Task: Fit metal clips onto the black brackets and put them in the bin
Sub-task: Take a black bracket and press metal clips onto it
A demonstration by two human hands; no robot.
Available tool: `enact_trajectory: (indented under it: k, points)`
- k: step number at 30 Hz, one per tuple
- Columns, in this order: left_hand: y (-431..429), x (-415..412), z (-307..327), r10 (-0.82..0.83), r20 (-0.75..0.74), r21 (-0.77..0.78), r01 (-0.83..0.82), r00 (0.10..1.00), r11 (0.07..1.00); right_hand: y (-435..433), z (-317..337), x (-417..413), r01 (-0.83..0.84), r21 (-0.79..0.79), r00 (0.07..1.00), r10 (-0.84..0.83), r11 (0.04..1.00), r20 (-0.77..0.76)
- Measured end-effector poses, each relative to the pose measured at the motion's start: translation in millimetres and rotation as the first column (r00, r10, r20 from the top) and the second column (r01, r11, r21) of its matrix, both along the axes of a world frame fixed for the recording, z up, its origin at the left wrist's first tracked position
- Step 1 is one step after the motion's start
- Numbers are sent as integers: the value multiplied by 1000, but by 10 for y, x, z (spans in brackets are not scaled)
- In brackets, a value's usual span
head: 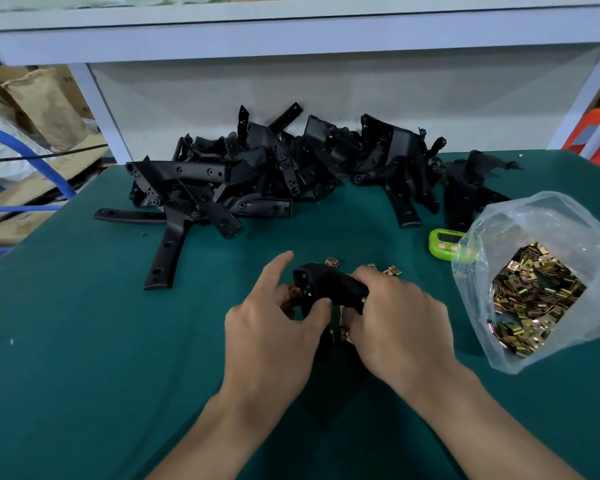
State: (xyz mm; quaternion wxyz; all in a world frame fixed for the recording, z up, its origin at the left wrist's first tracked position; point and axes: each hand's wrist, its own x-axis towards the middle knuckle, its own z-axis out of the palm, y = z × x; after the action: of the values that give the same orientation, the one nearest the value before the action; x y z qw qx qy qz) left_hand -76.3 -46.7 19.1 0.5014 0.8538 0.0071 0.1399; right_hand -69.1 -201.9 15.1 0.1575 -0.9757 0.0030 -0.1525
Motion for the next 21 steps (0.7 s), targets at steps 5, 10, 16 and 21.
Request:
enact_trajectory:
  k: [5,10,16,21]
  points:
    - [-5,-5,26,11,6,14,-11,1000,1000,29,10,-14,-18,35,1000,18,999,-15]
    - [-21,-14,5,4,55,67,-8,998,998,50,-8,-9,-25,59,1000,26,998,-7]
    - [-35,-13,7,-11,107,70,4,994,998,71,-16,-15,-34,65,999,34,997,-7]
    - [-1,17,-64,-40,172,46,32,984,998,34,-60,11,-27,165,999,32,986,-26]
